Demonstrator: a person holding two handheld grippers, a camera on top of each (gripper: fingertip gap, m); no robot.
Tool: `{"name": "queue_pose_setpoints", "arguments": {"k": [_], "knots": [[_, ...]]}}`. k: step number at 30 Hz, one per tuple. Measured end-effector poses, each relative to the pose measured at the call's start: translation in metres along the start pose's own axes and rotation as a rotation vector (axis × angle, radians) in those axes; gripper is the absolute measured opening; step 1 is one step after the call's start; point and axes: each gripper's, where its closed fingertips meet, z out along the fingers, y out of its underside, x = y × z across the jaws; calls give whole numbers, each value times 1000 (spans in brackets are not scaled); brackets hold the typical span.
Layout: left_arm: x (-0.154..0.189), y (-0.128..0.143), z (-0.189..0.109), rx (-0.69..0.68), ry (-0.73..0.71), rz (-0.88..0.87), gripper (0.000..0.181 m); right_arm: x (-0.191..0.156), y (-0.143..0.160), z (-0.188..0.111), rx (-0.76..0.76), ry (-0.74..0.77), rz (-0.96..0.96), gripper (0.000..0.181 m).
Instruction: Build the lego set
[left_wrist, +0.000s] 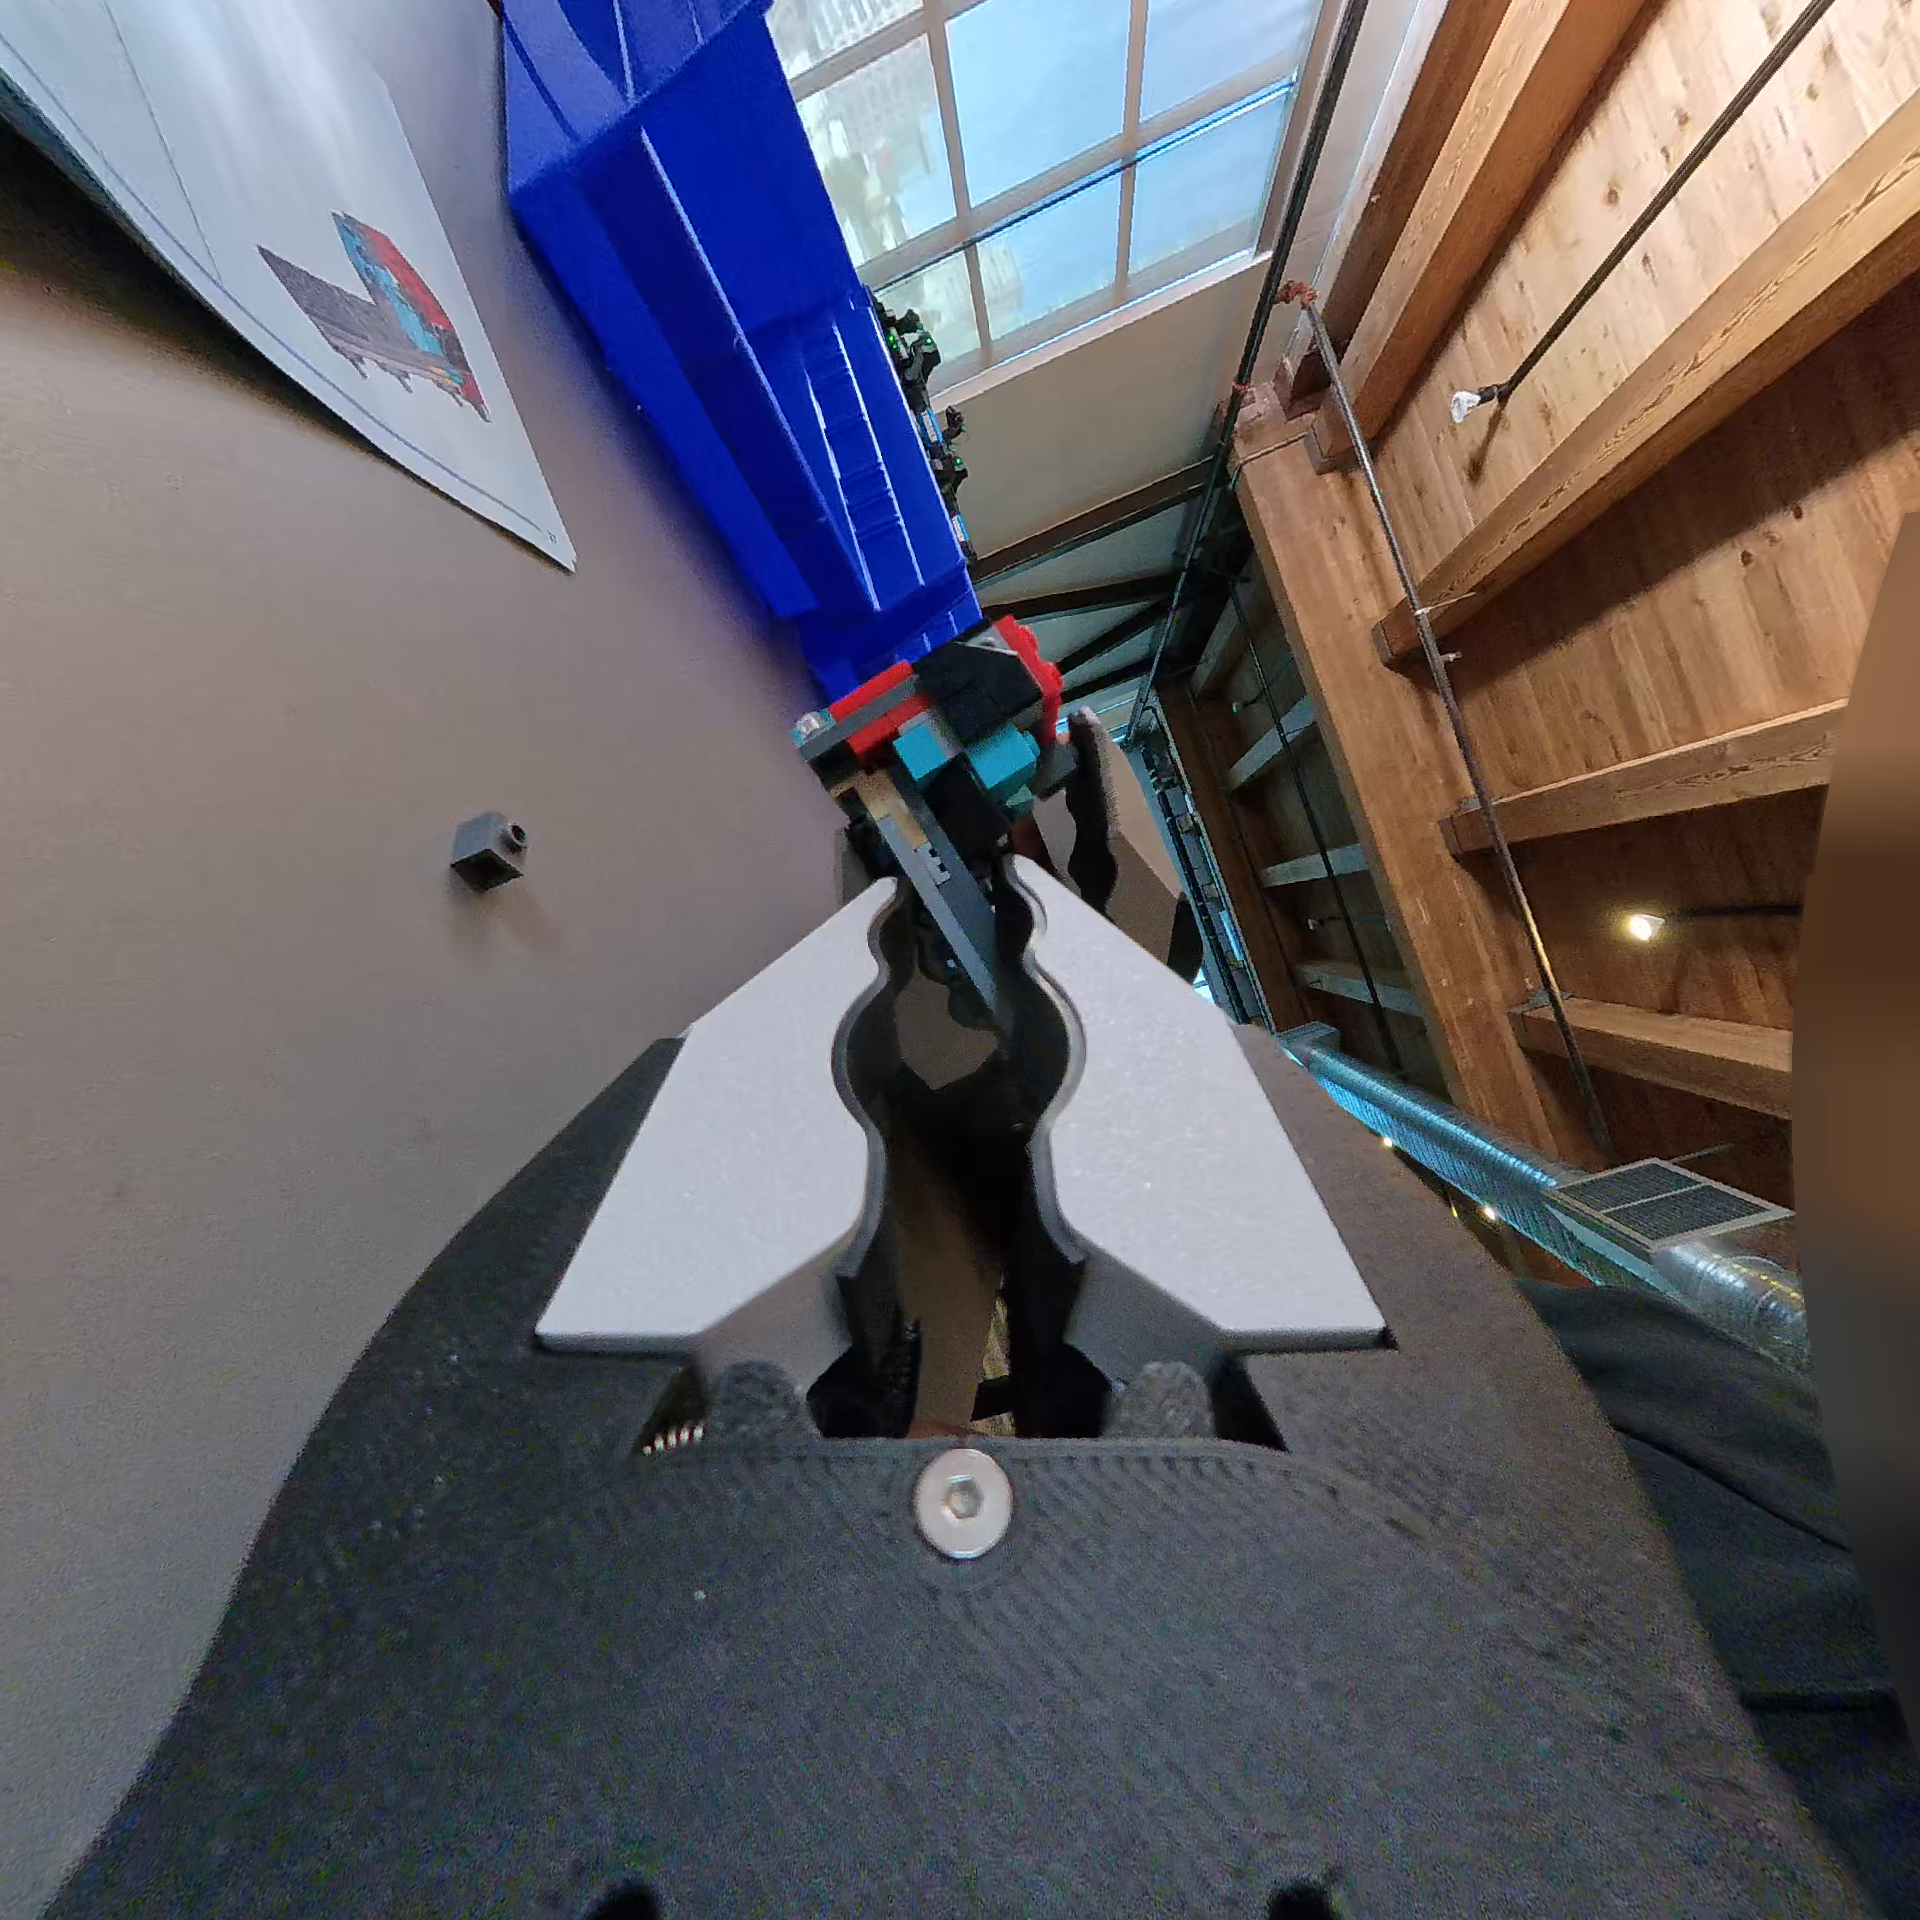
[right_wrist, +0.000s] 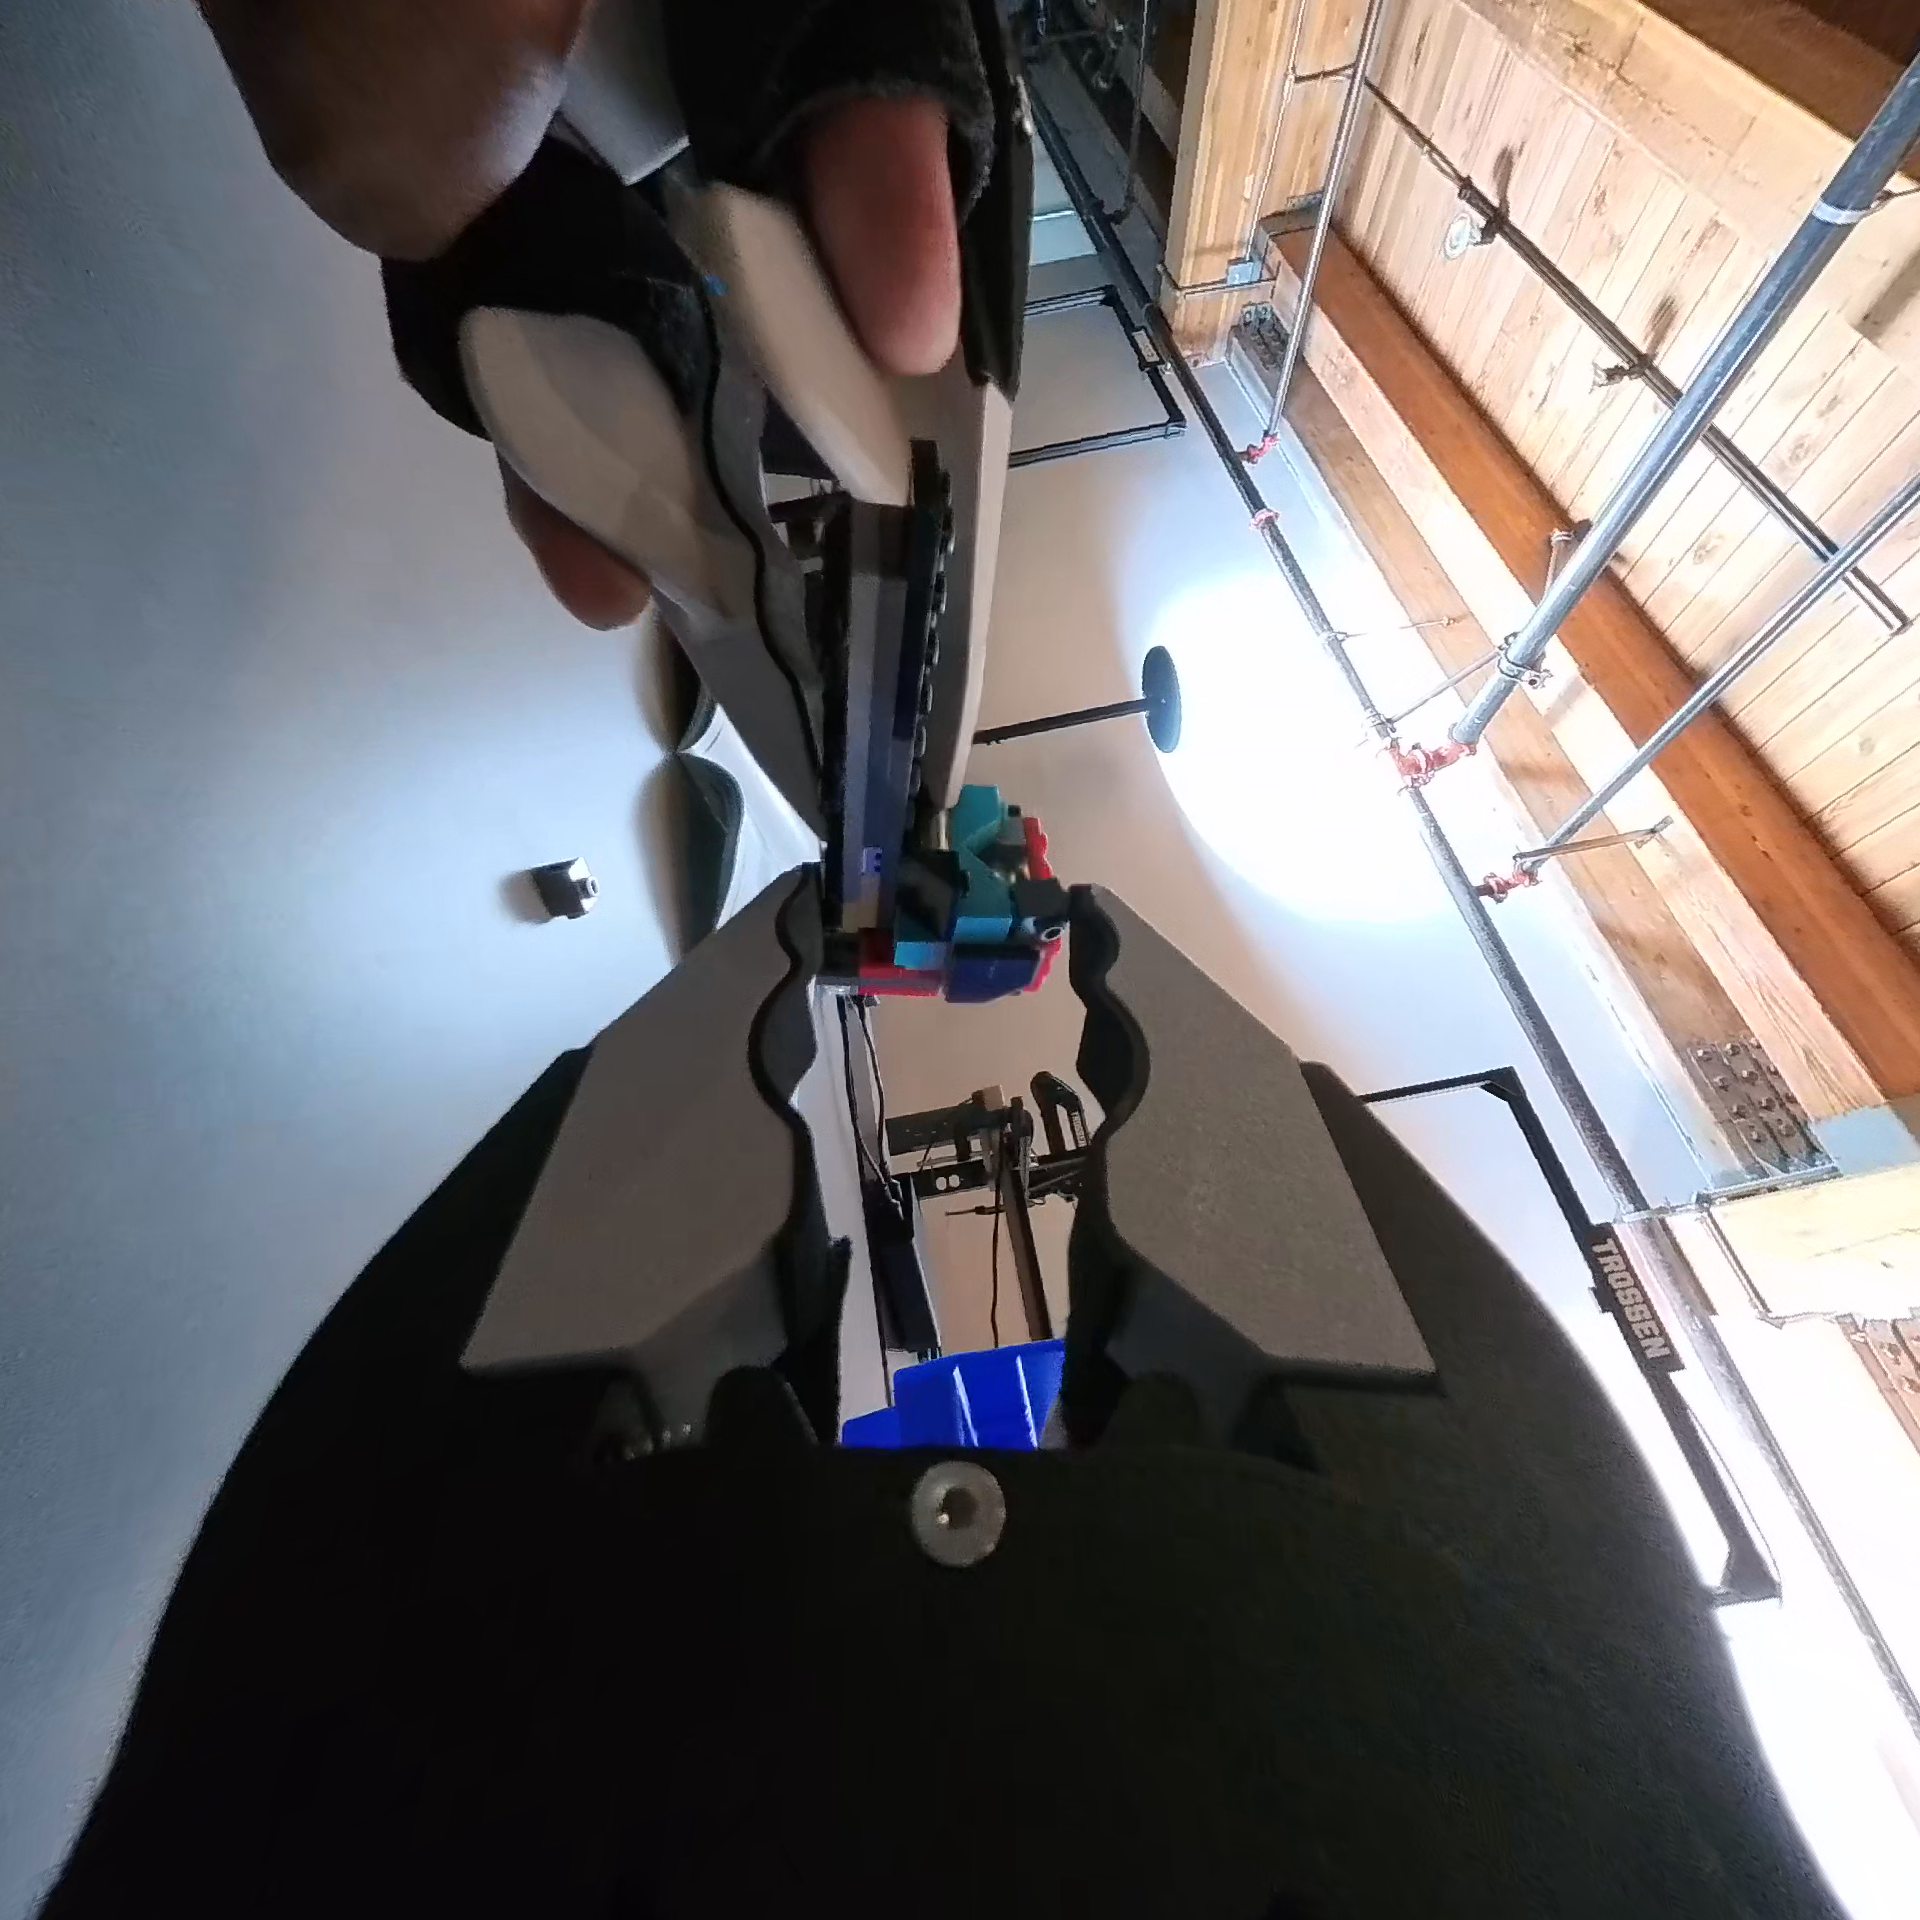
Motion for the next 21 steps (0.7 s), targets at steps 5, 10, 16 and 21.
{"name": "queue_pose_setpoints", "arguments": {"k": [5,10,16,21], "knots": [[0,0,0,-6,2,0,16,0,0,0,-2,6,-20,48],[0,-1,-2,-4,-6,10,20,-1,3,1,-9,1,-30,48],[-3,-3,-4,-4,-33,27,25,-4,3,1,-10,-10,-41,48],[-6,9,1,-70,-71,61,28,-3,3,1,-9,-9,-44,48]]}}
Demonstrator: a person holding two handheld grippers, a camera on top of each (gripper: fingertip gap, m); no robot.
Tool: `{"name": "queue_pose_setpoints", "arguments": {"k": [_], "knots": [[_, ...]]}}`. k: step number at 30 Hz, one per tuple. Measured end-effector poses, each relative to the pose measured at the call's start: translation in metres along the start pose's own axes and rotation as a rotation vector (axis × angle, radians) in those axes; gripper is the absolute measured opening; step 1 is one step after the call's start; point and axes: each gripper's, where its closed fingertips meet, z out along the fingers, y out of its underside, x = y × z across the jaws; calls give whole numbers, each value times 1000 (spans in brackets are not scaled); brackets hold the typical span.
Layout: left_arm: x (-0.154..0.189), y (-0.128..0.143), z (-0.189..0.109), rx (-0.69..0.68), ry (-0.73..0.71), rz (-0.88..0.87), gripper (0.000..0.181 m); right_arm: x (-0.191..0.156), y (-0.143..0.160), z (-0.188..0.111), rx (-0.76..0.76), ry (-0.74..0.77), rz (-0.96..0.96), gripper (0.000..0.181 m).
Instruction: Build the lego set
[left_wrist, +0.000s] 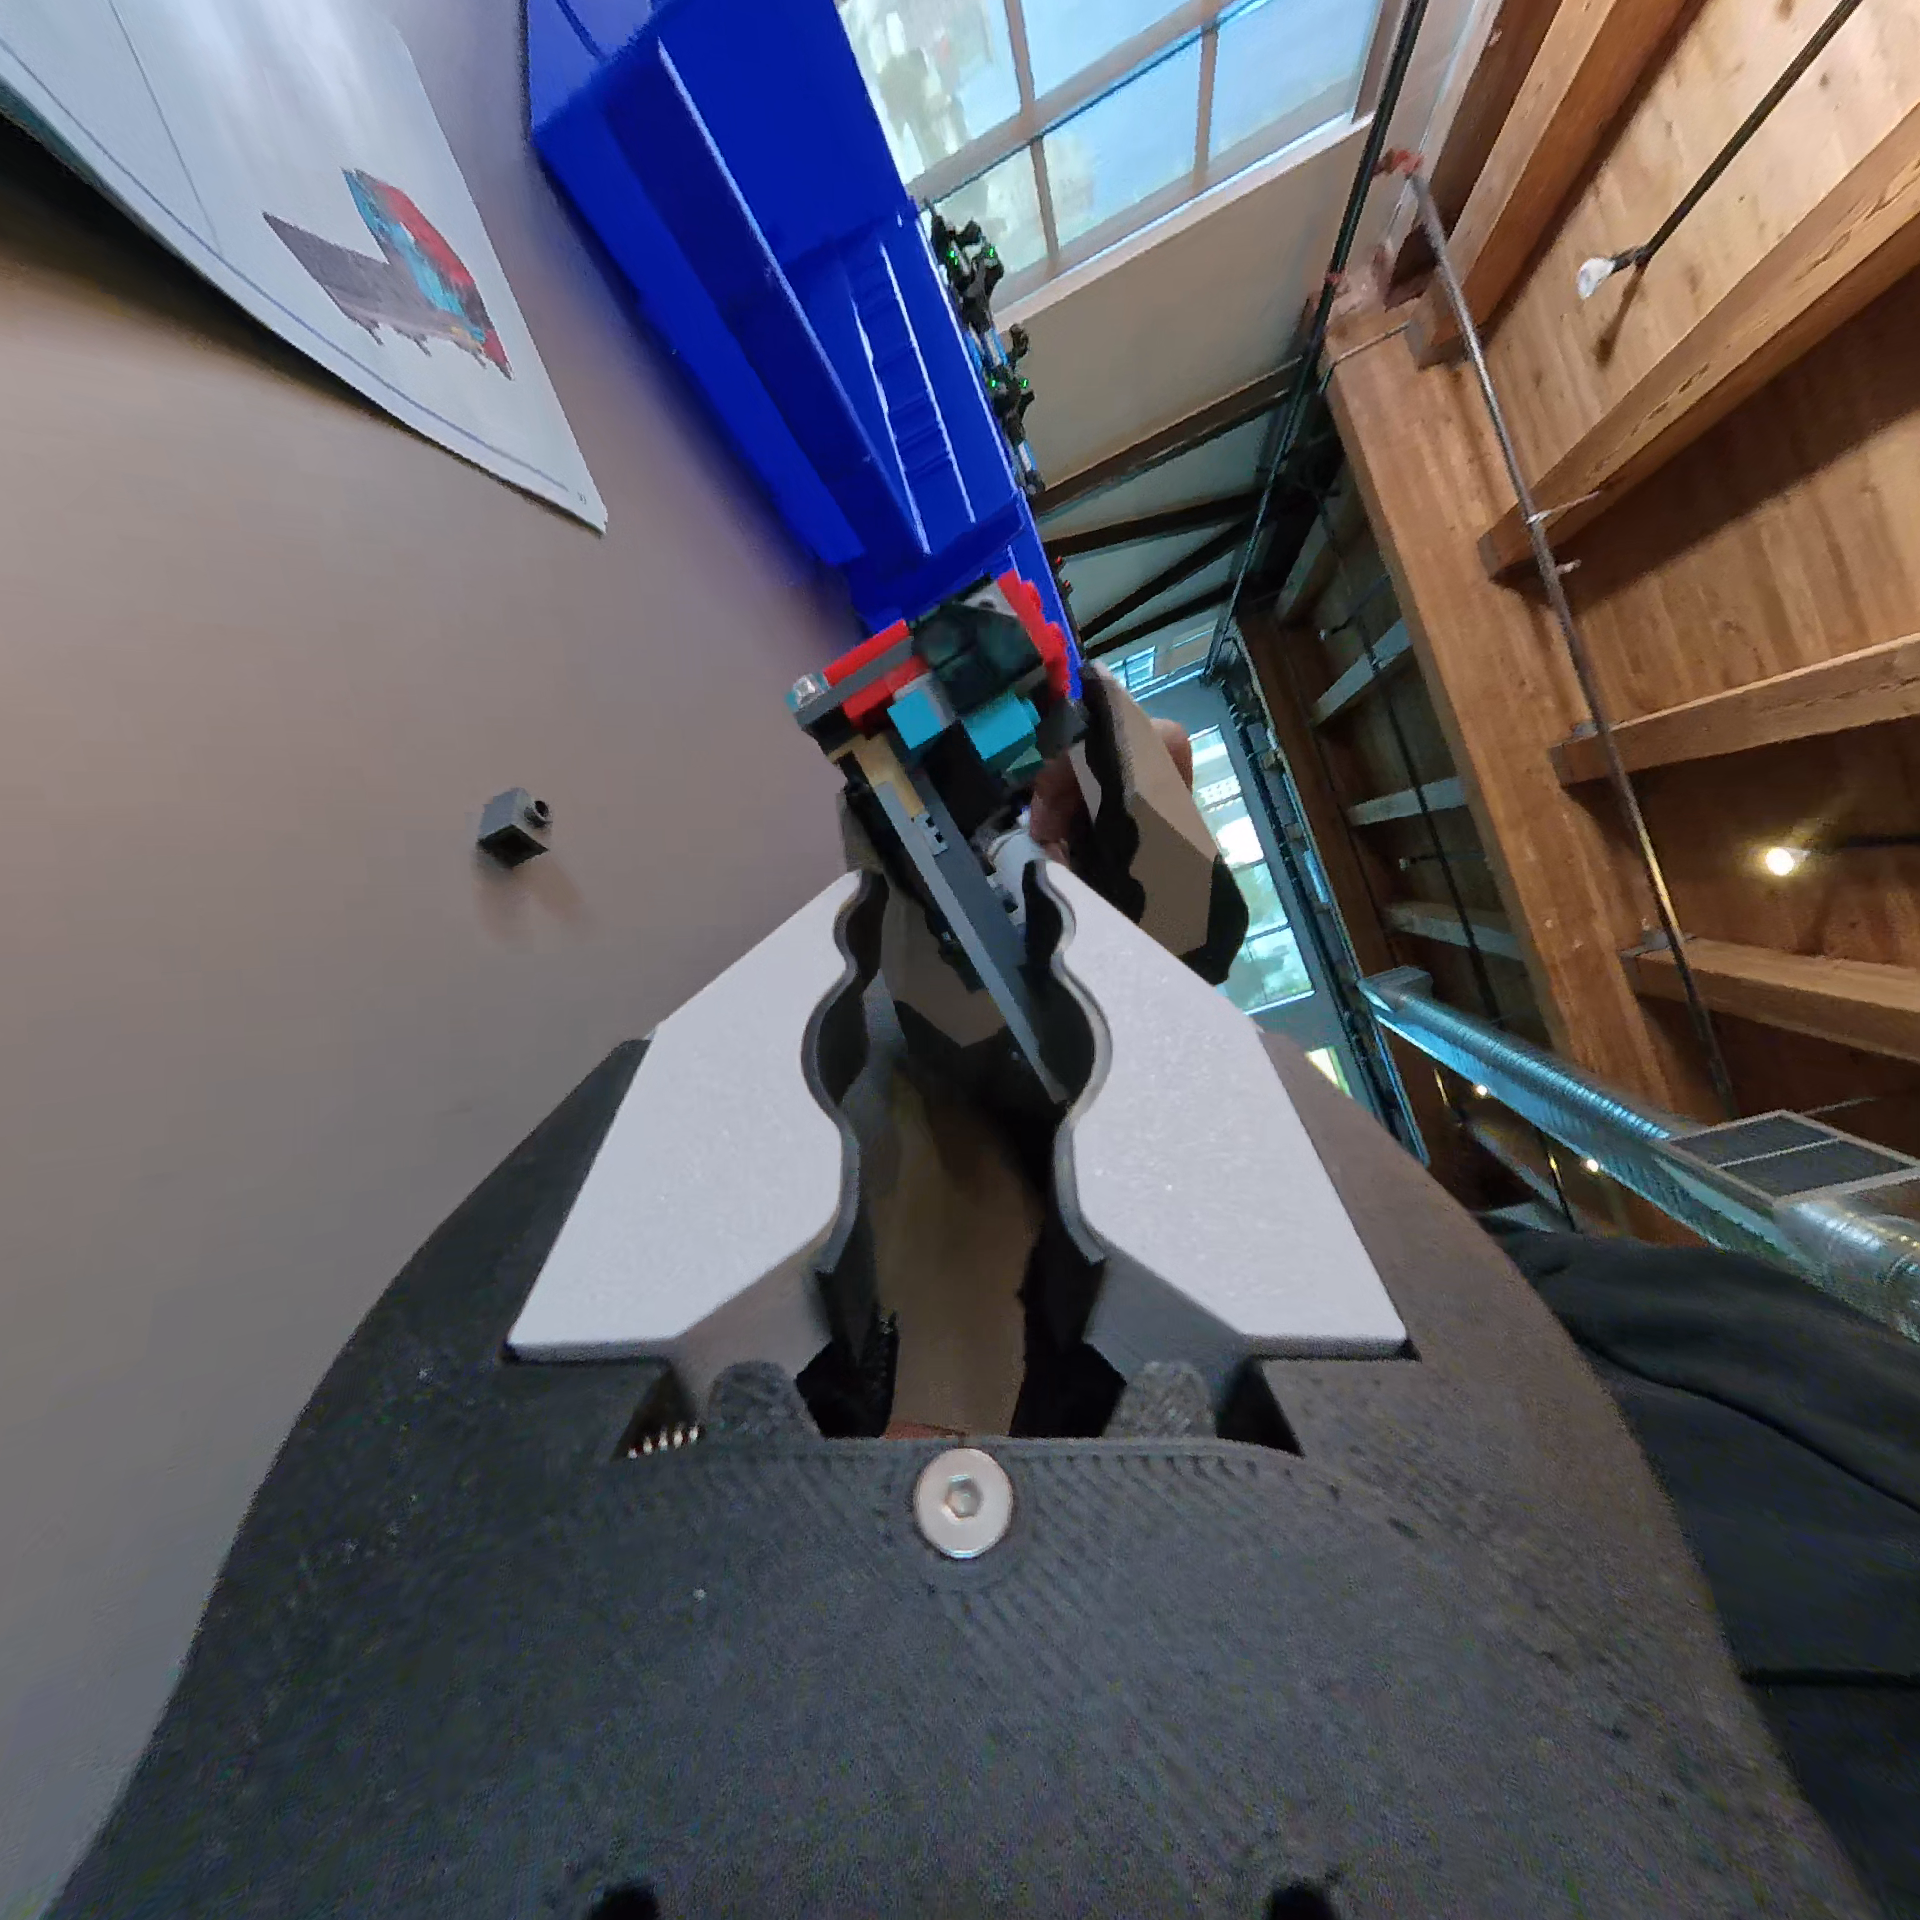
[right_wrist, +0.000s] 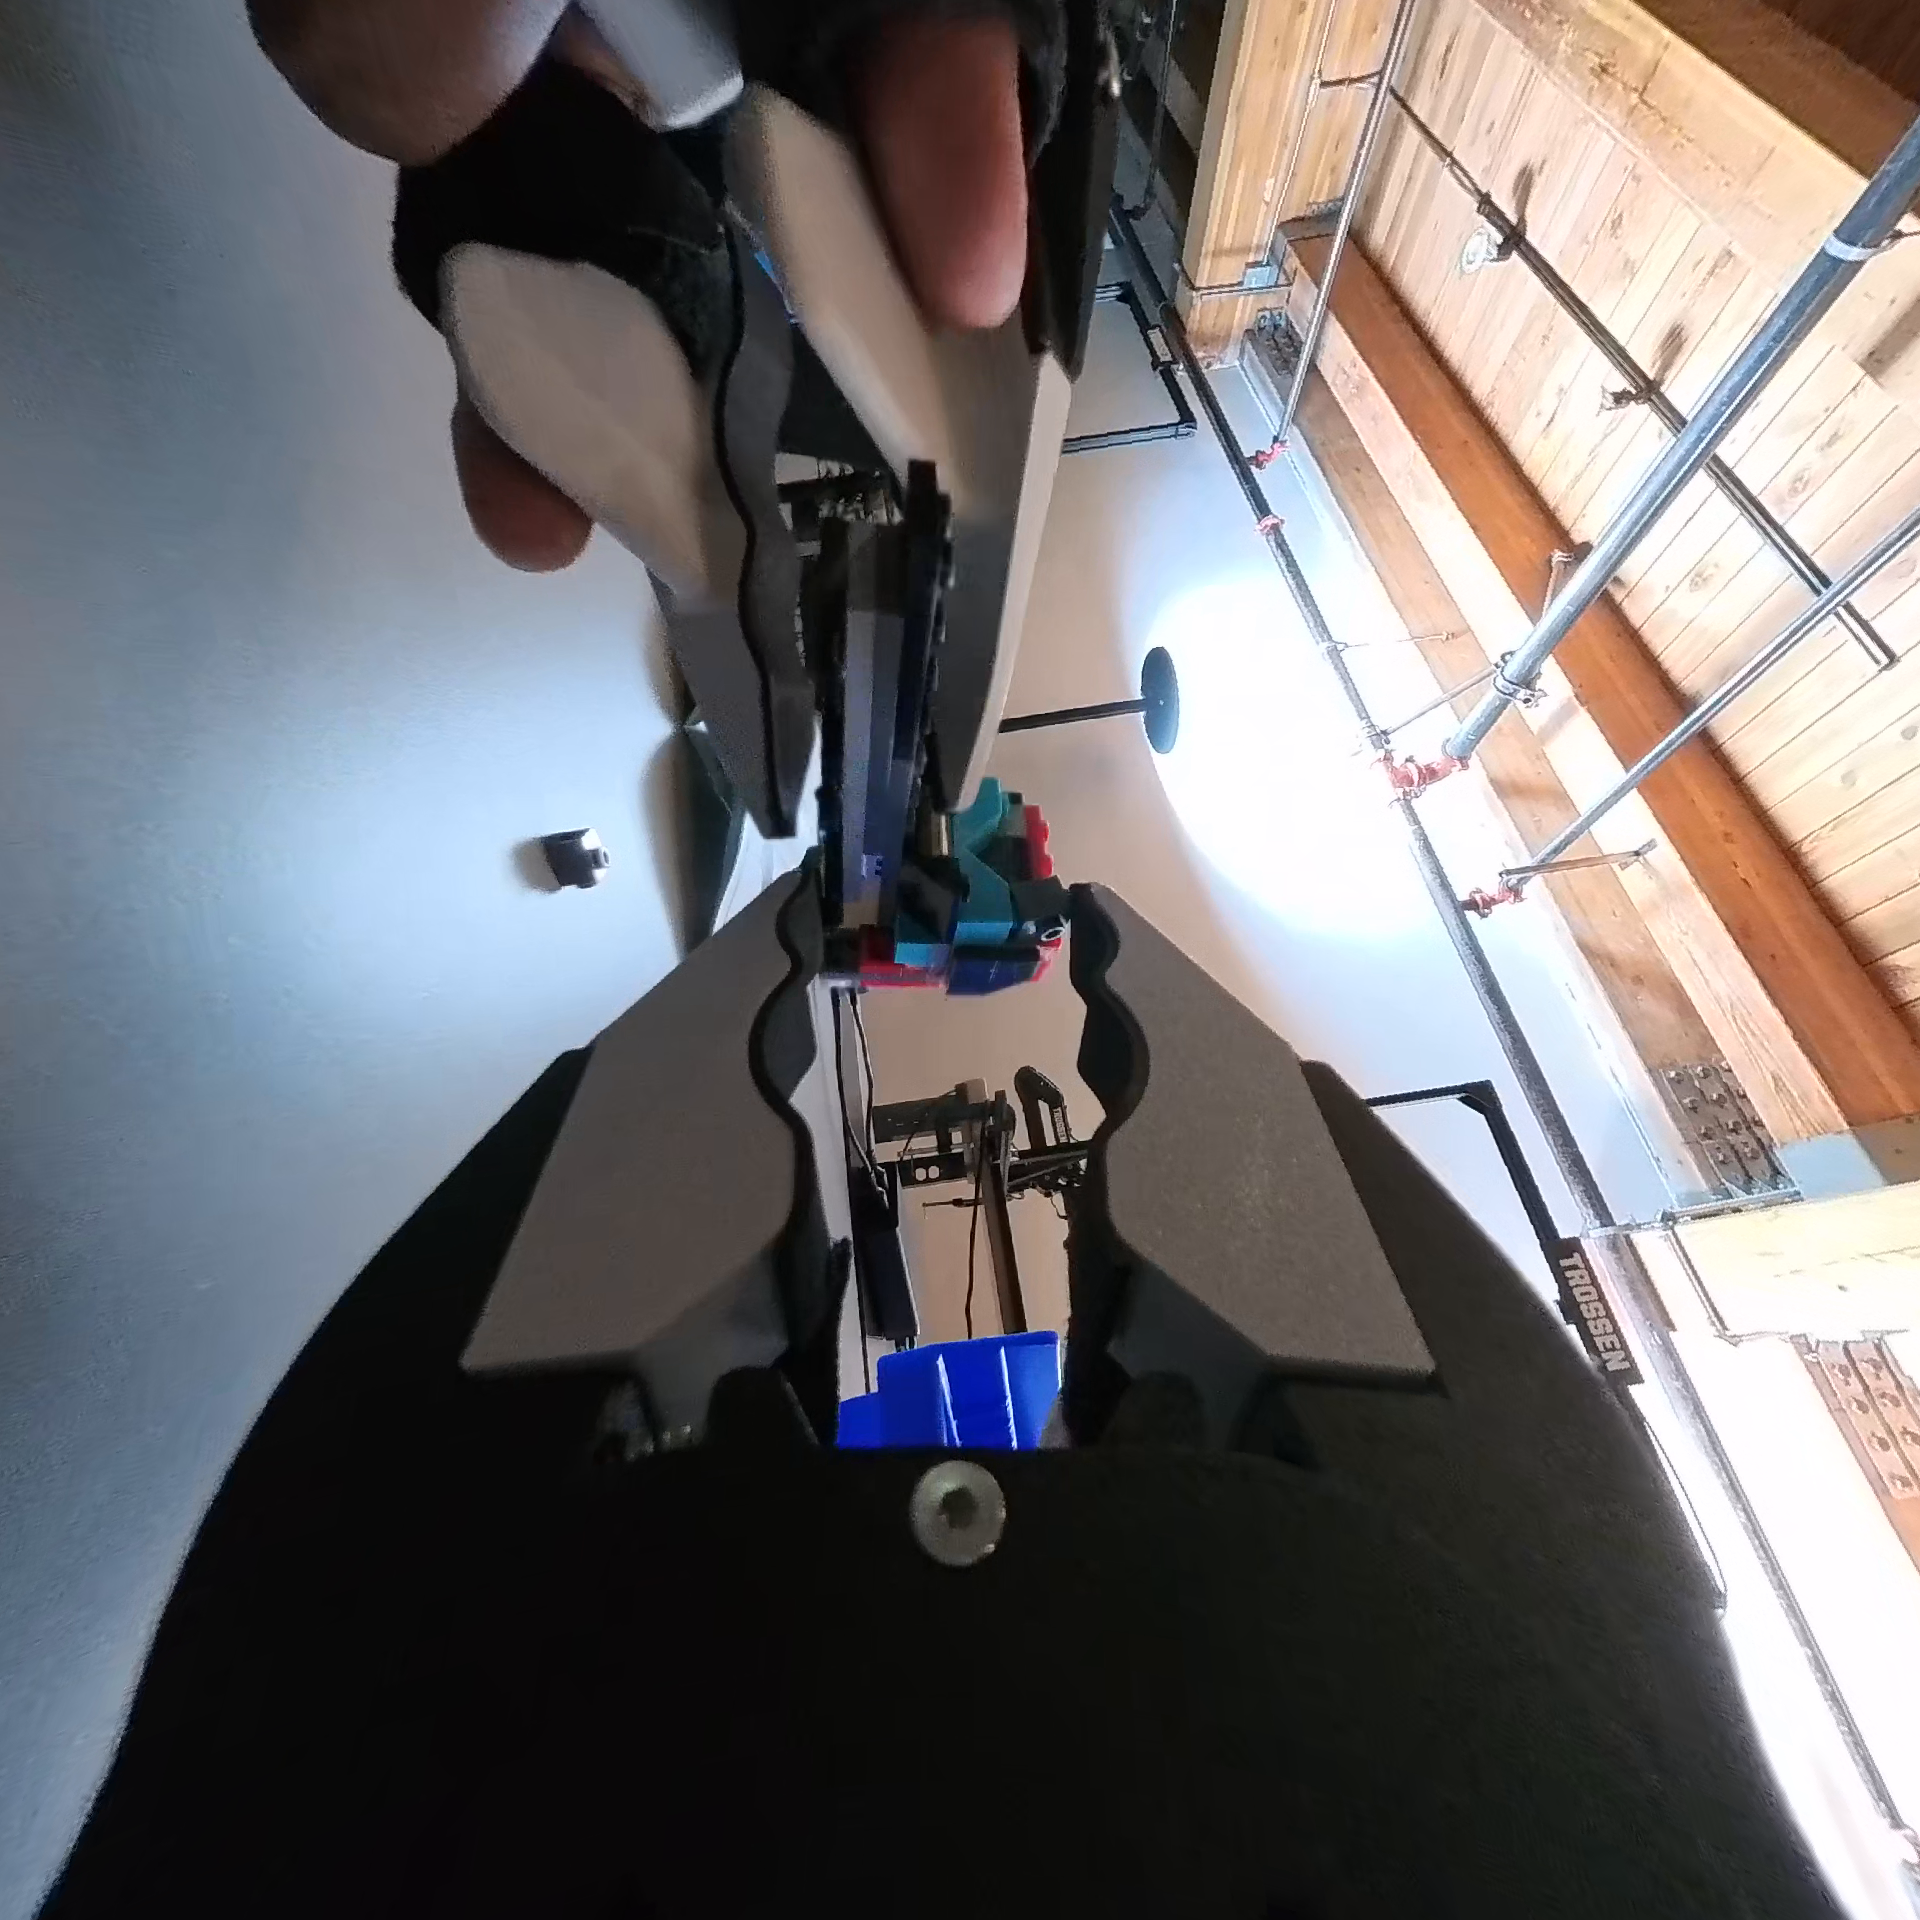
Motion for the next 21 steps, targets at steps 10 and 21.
{"name": "queue_pose_setpoints", "arguments": {"k": [10,21], "knots": [[3,0,3,8,15,0,18,0,-3,0,12,3,-2,48],[6,-3,1,37,45,-17,17,4,-4,0,5,32,-2,48]]}}
